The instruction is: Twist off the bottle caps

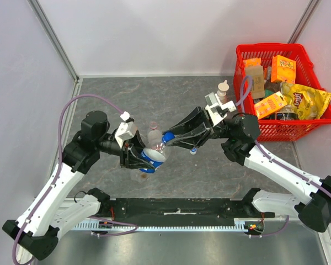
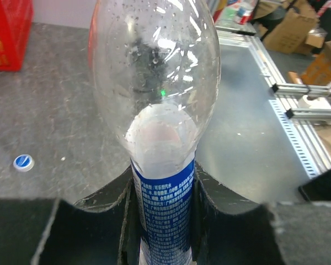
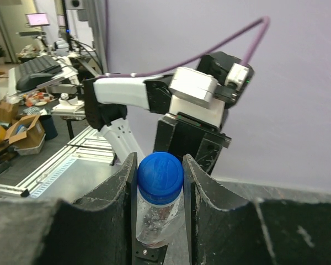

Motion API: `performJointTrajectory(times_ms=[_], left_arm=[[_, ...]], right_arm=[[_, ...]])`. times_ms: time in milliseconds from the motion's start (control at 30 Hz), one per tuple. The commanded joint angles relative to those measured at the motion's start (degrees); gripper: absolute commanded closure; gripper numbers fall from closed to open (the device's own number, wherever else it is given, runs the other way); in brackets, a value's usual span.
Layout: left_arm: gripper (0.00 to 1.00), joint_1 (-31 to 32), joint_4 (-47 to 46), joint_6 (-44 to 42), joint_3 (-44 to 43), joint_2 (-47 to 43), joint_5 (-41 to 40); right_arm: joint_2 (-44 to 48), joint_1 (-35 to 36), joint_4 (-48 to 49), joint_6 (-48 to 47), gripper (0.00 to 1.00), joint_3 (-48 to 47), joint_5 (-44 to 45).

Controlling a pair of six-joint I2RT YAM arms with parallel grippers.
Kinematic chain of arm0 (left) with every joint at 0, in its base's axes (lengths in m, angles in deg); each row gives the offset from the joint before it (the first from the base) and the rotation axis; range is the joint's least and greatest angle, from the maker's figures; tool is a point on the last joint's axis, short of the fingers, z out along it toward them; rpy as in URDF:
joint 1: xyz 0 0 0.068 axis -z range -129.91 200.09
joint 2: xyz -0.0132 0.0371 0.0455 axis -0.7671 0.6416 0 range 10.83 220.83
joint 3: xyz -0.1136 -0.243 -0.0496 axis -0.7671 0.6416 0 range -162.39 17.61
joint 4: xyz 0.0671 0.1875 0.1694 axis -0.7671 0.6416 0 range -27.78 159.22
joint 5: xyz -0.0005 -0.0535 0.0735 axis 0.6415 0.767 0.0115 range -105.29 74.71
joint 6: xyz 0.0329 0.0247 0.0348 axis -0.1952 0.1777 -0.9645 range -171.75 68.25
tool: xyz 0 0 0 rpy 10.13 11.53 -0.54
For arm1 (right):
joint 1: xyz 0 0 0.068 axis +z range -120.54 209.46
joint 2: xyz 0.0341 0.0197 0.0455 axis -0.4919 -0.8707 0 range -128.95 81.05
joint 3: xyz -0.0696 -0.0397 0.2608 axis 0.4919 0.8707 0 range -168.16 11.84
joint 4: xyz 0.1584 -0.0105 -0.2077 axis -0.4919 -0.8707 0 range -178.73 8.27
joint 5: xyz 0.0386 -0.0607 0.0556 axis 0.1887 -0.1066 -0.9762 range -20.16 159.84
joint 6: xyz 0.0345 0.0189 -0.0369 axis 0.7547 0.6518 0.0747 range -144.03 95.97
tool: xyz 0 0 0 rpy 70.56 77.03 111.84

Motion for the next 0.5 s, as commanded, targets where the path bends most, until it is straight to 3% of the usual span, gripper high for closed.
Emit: performJointTrajectory(times_ms=[0,233,467], left_arm=[[0.77,-0.06,-8.89,4.75,-2.36,0.30,15.92],[0.76,-0.06,-10.57,6.34,-1.92,1.62,20.94],[0.76,-0.14,-10.92,6.60,-1.04,1.71,22.87]], right_arm=[[0.81,-0.26,9.03,3.60,1.00,0.69,-7.05],[-1.30,-0.08,17.92,10.46,1.00,-0.10,-12.16],[-1.56,0.01,18.80,10.73,1.00,-0.37,-12.78]])
